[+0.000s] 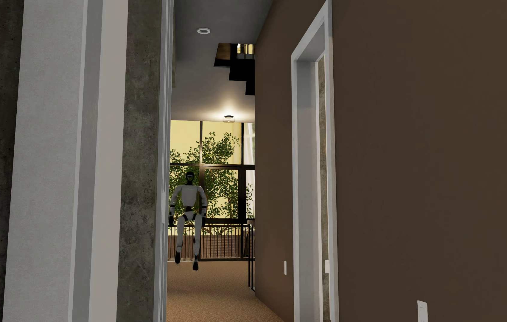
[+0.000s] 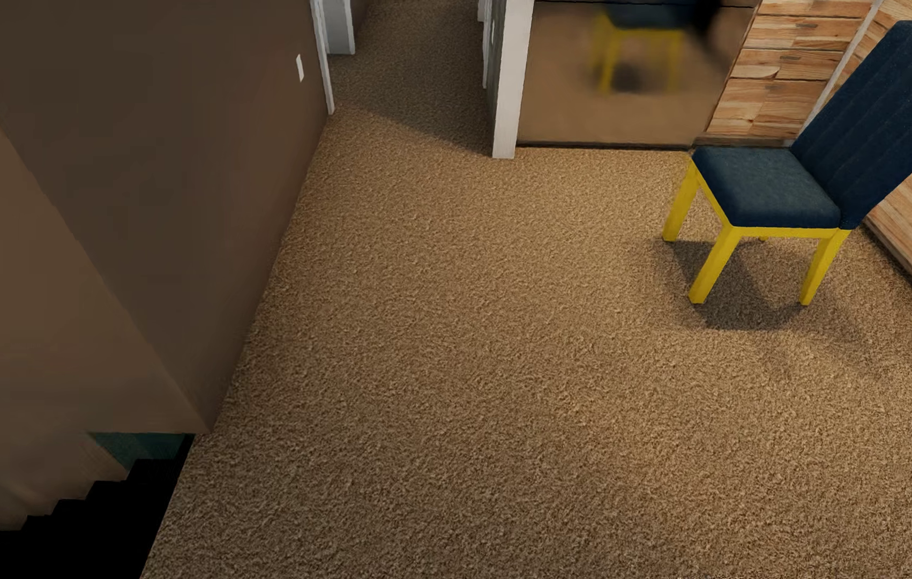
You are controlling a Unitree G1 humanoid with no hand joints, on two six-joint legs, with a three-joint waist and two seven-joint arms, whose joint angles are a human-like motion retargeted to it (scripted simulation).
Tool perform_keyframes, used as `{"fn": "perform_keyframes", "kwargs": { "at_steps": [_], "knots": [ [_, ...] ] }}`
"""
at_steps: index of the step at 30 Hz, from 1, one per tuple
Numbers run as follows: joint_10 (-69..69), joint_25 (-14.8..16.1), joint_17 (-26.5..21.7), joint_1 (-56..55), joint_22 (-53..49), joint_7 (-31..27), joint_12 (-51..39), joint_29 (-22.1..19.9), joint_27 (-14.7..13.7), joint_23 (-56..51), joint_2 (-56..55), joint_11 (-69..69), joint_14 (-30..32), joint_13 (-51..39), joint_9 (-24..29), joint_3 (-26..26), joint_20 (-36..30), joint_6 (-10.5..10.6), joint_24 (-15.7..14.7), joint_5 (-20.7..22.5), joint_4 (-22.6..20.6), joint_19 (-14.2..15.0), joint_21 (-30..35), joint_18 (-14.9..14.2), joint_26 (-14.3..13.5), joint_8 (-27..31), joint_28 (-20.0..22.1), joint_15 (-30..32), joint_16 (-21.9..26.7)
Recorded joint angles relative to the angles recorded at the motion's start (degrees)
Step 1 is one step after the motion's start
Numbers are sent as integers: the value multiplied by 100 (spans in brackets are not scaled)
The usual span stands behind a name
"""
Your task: Head to the door
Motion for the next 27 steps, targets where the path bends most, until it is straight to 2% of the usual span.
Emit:
{"fn": "perform_keyframes", "kwargs": {
  "at_steps": [2,4,5,7,8,10,11,12,13,14,15,17,18,20,21,22,23,24,25,27],
  "knots": [
    [-269,0,-38,1086,-256,0,-207,0,0,119,-661,356,-840,324,192,-582,535,243,0,109,166,0,263,0,0,0,0,-818,67],
    [-306,0,-10,2030,-810,0,-302,0,0,172,-1063,-957,-1589,525,357,-688,1497,359,0,290,286,0,521,0,0,0,0,-1156,194],
    [-338,0,5,2358,-1086,0,-323,0,0,217,-1092,-1996,-1757,495,433,-693,1948,382,0,383,291,0,757,0,0,0,0,-969,240],
    [-304,0,18,2873,-1417,0,-399,0,0,209,-1113,-3823,-2011,329,446,-683,2472,406,0,460,294,0,860,0,0,0,0,29,259],
    [-306,0,3,3085,-1461,0,-446,0,0,121,-1103,-4310,-2061,239,455,-701,2515,454,0,481,338,0,657,0,0,0,0,420,234],
    [-380,0,-94,3707,-1429,0,-352,0,0,-133,-1081,-3984,-1951,42,599,-748,2274,558,0,459,513,0,48,0,0,0,0,60,156],
    [-444,0,-124,3876,-1343,0,-207,0,0,-267,-1088,-3670,-1676,-54,556,-779,2029,576,0,457,610,0,-312,0,0,0,0,136,125],
    [-443,0,-139,3920,-1130,0,-48,0,0,-348,-1085,-3431,-1077,-160,483,-748,1688,623,0,549,732,0,-599,0,0,0,0,84,62],
    [-61,0,-165,3702,-813,0,128,0,0,-399,-878,-3325,-160,-264,420,-736,1244,667,0,654,870,0,-875,0,0,0,0,-241,-25],
    [899,0,-185,3035,-466,0,220,0,0,-449,-567,-3359,735,-389,370,-751,675,717,0,723,1003,0,-1196,0,0,0,0,-584,-115],
    [2179,0,-207,2057,-208,0,215,0,0,-521,-414,-3465,1144,-551,271,-686,97,742,0,785,988,0,-1481,0,0,0,0,-854,-179],
    [4009,0,-272,557,-75,0,424,0,0,-781,88,-3833,690,-755,210,-150,-364,623,0,891,785,0,-1944,0,0,0,0,-1083,-203],
    [4186,0,-294,-27,-137,0,630,0,0,-993,400,-4064,598,-776,171,114,-332,506,0,890,631,0,-2191,0,0,0,0,-1101,-185],
    [2954,0,-341,-709,-200,0,961,0,0,-1500,1065,-4331,1160,-708,169,480,-317,323,0,835,366,0,-2657,0,0,0,0,-1146,-207],
    [1849,0,-365,-779,-170,0,1023,0,0,-1671,1291,-4327,1566,-687,245,631,-344,322,0,880,301,0,-2811,0,0,0,0,-1273,-264],
    [744,0,-376,-683,-123,0,1020,0,0,-1744,1620,-4360,1590,-680,350,684,-436,351,0,957,246,0,-2872,0,0,0,0,-1384,-318],
    [-136,0,-365,-621,-115,0,979,0,0,-1733,1901,-4406,884,-667,392,664,-483,370,0,1045,207,0,-2836,0,0,0,0,-1501,-348],
    [-447,0,-336,-623,-147,0,927,0,0,-1655,2130,-4397,-176,-625,393,664,-468,376,0,1098,217,0,-2720,0,0,0,0,-1599,-347],
    [-418,0,-290,-843,-190,0,837,0,0,-1473,2269,-4332,-310,-577,351,627,-370,386,0,1130,265,0,-2506,0,0,0,0,-1632,-335],
    [-71,0,-151,-1105,-202,0,615,0,0,-844,2455,-4090,964,-357,180,748,-10,286,0,900,196,0,-1798,0,0,0,0,-1239,-300]
  ]
}}
